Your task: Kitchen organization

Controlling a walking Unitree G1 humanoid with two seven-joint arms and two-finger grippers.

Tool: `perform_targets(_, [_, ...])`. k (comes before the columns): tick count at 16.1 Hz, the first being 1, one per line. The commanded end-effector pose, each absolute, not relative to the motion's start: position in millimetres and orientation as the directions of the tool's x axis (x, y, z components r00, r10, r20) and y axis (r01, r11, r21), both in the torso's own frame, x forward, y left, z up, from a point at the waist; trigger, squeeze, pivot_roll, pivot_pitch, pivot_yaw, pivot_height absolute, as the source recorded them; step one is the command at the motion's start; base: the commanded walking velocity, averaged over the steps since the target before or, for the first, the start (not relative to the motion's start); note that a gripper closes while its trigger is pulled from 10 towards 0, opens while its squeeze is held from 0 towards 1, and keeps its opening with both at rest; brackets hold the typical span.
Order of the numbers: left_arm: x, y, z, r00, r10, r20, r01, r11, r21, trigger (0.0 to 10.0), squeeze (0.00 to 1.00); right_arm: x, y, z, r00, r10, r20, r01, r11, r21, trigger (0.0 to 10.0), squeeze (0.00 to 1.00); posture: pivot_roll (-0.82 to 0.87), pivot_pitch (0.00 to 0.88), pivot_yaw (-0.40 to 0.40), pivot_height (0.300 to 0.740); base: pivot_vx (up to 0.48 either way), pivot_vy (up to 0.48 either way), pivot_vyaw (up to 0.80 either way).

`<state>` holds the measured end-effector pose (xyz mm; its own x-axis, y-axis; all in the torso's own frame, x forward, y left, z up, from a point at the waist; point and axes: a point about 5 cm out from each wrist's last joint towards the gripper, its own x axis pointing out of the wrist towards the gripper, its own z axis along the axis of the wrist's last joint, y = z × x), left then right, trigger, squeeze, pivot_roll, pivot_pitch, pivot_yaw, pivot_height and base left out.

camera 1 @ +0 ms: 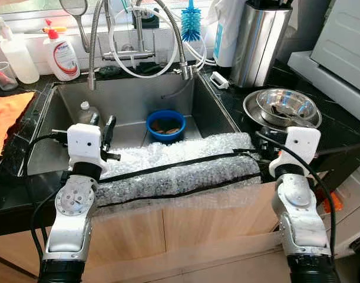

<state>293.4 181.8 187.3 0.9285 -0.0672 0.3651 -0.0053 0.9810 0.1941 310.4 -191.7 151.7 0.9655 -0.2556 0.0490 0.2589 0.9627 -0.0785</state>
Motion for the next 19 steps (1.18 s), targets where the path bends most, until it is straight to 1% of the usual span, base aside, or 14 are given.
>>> perform_targets(1, [294,182,187,0.931,-0.064,0.360,-0.009,0.981,0.196,10.0,0.00,313,-188,153,0.969,-0.242,0.044,0.245,0.967,-0.070,10.0,0.00,0.00,0.000,-0.005,0.740,0.000,0.000,0.00])
perform_targets(9, [293,182,186,0.932,-0.057,0.359,-0.014,0.981,0.193,10.0,0.00,315,-180,166,0.974,-0.189,0.121,0.195,0.980,-0.041,10.0,0.00,0.00,0.000,-0.007,0.740,0.000,0.000,0.00])
perform_targets(15, [293,180,185,0.931,-0.068,0.358,-0.006,0.979,0.202,10.0,0.00,316,-177,165,0.977,-0.173,0.123,0.179,0.983,-0.038,10.0,0.00,-0.01,0.000,-0.006,0.740,0.000,0.000,0.00])
perform_targets(19, [293,180,185,0.932,-0.071,0.355,-0.003,0.979,0.204,10.0,0.00,315,-179,161,0.975,-0.195,0.106,0.200,0.979,-0.041,10.0,0.00,0.00,0.000,-0.007,0.740,0.000,0.000,0.00])
